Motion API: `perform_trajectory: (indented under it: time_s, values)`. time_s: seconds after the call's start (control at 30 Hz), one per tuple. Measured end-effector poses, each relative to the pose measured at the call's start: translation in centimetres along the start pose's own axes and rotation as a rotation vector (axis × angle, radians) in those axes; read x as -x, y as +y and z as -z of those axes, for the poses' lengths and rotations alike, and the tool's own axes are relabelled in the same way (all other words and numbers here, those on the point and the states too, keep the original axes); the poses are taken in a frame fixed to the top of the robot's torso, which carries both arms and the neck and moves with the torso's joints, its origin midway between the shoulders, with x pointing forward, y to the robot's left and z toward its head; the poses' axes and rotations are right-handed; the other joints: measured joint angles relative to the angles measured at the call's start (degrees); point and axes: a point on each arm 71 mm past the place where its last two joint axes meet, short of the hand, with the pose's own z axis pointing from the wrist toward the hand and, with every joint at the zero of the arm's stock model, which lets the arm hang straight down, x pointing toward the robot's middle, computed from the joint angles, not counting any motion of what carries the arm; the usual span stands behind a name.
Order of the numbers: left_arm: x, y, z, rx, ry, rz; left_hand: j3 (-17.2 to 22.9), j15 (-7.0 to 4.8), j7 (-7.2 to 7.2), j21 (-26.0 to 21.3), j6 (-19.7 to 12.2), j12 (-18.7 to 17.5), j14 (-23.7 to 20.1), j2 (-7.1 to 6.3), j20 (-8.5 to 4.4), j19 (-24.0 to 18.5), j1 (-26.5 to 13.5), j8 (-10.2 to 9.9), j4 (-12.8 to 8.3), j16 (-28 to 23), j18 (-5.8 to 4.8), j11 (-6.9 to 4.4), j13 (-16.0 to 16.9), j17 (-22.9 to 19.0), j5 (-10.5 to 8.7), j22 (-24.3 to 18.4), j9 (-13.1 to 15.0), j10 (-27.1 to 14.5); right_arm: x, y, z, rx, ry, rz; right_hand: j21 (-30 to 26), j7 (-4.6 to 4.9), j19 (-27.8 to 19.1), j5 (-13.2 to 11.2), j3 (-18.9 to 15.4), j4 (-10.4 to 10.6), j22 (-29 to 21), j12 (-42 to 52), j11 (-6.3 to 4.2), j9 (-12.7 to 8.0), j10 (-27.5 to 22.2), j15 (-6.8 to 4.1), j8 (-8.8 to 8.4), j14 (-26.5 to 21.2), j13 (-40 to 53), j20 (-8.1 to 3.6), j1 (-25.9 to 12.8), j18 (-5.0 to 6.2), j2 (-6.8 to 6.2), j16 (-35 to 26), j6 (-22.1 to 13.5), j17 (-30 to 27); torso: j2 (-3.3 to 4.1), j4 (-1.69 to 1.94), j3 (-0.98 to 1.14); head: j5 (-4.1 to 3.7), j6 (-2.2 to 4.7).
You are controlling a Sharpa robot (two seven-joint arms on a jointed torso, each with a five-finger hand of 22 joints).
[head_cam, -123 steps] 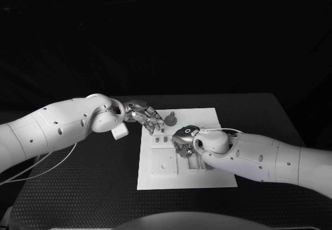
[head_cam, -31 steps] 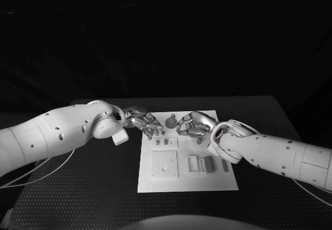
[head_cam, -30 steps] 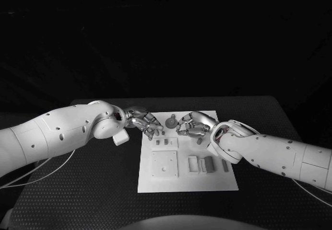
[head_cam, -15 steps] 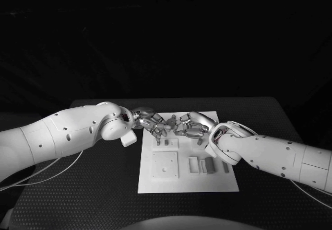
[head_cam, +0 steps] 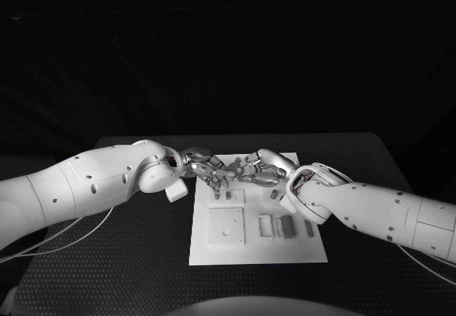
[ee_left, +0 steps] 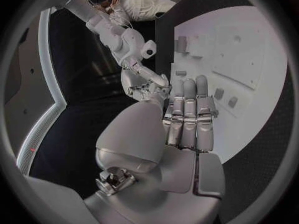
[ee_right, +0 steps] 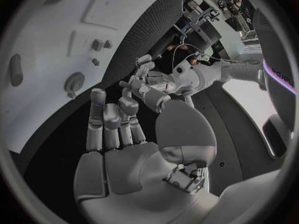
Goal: Assemble the parts on the task board
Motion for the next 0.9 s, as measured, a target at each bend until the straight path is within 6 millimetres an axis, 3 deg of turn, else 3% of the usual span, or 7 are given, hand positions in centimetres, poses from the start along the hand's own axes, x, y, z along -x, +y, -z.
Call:
perform_trajectory:
  time_s: [0.67, 0.9]
  values:
    - [-0.21, -0.18, -0.23, -0.002, 0.006, -0.001, 0.0, 0.00, -0.15, 0.0, 0.1, 0.0, 0.0, -0.23, 0.00, 0.0, -0.2, 0.0, 0.0, 0.0, -0.35, 0.00, 0.0, 0.0, 0.00, 0.0, -0.1, 0.0, -0.33, 0.36, -0.32, 0.010, 0.016, -0.004, -0.2, 0.00, 0.0, 0.0, 0.0, 0.0, 0.0, 0.0, 0.00, 0.1, 0.0, 0.06, -0.01, -0.1, -0.2, 0.01, 0.0, 0.01, 0.00, 0.0, 0.0, -0.1, 0.02, 0.03, -0.02, -0.12, -0.08]
    - [-0.32, -0.19, -0.38, 0.000, 0.009, -0.002, 0.5, 0.00, -0.59, 0.0, 0.7, 0.0, 0.0, 0.32, -0.13, 0.1, 1.0, 0.0, -0.5, 0.2, 0.31, -0.20, 0.0, 0.0, 0.00, 0.2, -0.1, 0.6, -0.37, 0.49, -0.39, 0.013, 0.019, -0.005, -0.2, 0.00, -0.1, 0.0, 0.0, 0.0, 0.0, 0.0, 0.00, 0.2, 0.0, 0.11, -0.01, -0.2, -0.2, 0.09, -0.2, 0.01, -0.23, 0.0, 0.0, -0.1, 0.02, 0.03, 0.01, -0.09, -0.14]
